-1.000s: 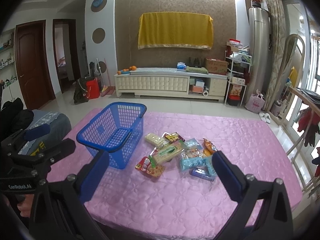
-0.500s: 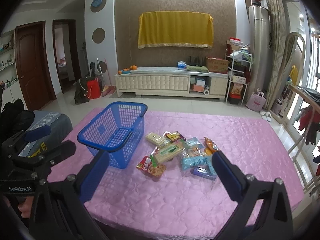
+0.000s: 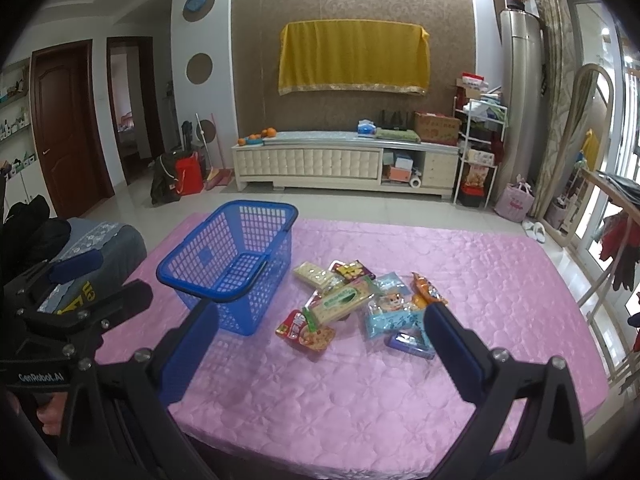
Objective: Organize snacks
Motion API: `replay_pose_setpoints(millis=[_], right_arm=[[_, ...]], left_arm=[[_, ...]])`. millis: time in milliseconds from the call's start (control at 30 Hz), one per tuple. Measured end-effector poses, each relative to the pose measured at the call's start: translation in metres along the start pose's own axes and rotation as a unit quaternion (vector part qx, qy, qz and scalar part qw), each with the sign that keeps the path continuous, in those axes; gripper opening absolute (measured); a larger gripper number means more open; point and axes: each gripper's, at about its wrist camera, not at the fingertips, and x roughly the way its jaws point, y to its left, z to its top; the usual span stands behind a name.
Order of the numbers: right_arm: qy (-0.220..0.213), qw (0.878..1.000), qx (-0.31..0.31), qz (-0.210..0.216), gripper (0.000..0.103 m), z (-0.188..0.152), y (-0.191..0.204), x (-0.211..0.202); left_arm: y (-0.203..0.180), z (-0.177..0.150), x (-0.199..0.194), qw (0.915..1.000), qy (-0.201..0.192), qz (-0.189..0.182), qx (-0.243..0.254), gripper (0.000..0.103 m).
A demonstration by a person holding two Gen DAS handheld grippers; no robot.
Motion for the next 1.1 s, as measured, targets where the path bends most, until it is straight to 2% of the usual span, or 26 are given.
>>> replay_pose_setpoints(millis=[533, 667, 800, 1000, 1100], right_arm=[[-0.004, 1.0, 0.002, 0.0, 0.103, 0.004, -0.006, 0.001], [-0.008, 1.0, 0.002, 0.015, 0.103, 0.008, -0.015, 0.002], [-0.009, 1.0, 0.002, 0.014, 0.103, 0.011, -0.026, 0.006], [0.0, 1.0, 0.011, -0.029, 0.103, 0.006, -0.049, 0.025], [0.015, 0.999, 0.027, -0.016, 0.103, 0.004, -0.067, 0.036]], left_arm=[[-0.005, 0.007, 0.005, 0.9999, 0.003, -0.01, 0.007, 0.103], [-0.01, 0.013, 0.011, 0.9997, 0.006, -0.02, 0.008, 0.103], [-0.019, 0.018, 0.022, 0.9995, 0.011, -0.023, 0.02, 0.103], [-0.035, 0.025, 0.048, 0.9985, 0.031, -0.028, 0.036, 0.103], [-0.045, 0.026, 0.064, 0.9972, 0.045, -0.036, 0.047, 0.103]])
